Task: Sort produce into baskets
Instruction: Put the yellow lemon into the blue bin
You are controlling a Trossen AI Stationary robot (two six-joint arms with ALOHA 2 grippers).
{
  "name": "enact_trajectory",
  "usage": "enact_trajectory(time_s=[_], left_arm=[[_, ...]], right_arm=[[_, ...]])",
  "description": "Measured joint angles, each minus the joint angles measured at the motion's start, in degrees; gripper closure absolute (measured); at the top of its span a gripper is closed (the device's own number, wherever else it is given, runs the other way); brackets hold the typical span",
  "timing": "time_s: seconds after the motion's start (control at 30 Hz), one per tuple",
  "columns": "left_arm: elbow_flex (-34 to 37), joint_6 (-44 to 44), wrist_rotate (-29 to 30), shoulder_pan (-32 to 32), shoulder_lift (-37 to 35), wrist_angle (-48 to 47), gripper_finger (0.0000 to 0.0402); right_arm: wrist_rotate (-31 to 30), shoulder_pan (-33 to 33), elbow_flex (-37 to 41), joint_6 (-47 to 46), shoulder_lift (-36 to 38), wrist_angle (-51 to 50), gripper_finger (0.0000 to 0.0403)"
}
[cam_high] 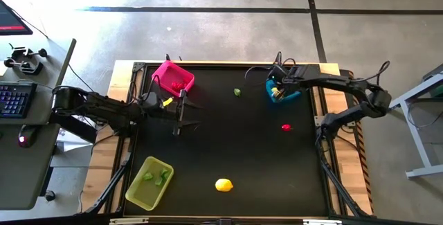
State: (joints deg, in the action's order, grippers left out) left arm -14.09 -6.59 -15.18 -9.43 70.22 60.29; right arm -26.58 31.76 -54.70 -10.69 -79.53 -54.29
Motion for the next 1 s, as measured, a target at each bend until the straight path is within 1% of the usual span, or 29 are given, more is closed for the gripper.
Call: enact_trajectory(time_s=[0.13,0.23,0.47,0.67,0.83,1.0], left_arm=[[0.0,0.0,0.0,0.0,0.0,0.0,0.0147],[0.0,0.3,0.0,0.0,0.0,0.0,0.0147],[0.0,0.4,0.0,0.0,0.0,0.0,0.0147],[0.0,0.4,0.0,0.0,0.0,0.0,0.0147],[0.0,0.4,0.0,0.0,0.0,0.0,0.0147],[0.0,0.4,0.0,0.0,0.0,0.0,0.0147]], right_arm=[[3.2,2.5,1.3,1.7,0.0,1.9,0.0228],[4.0,3.1,2.9,3.0,0.0,2.4,0.0220],[4.7,3.5,4.6,5.2,0.0,2.3,0.0223],[4.5,3.5,4.6,6.3,0.0,2.7,0.0192],[5.6,3.5,4.6,6.7,0.0,2.7,0.0164],[5.6,3.5,4.6,6.7,0.0,2.7,0.0148]])
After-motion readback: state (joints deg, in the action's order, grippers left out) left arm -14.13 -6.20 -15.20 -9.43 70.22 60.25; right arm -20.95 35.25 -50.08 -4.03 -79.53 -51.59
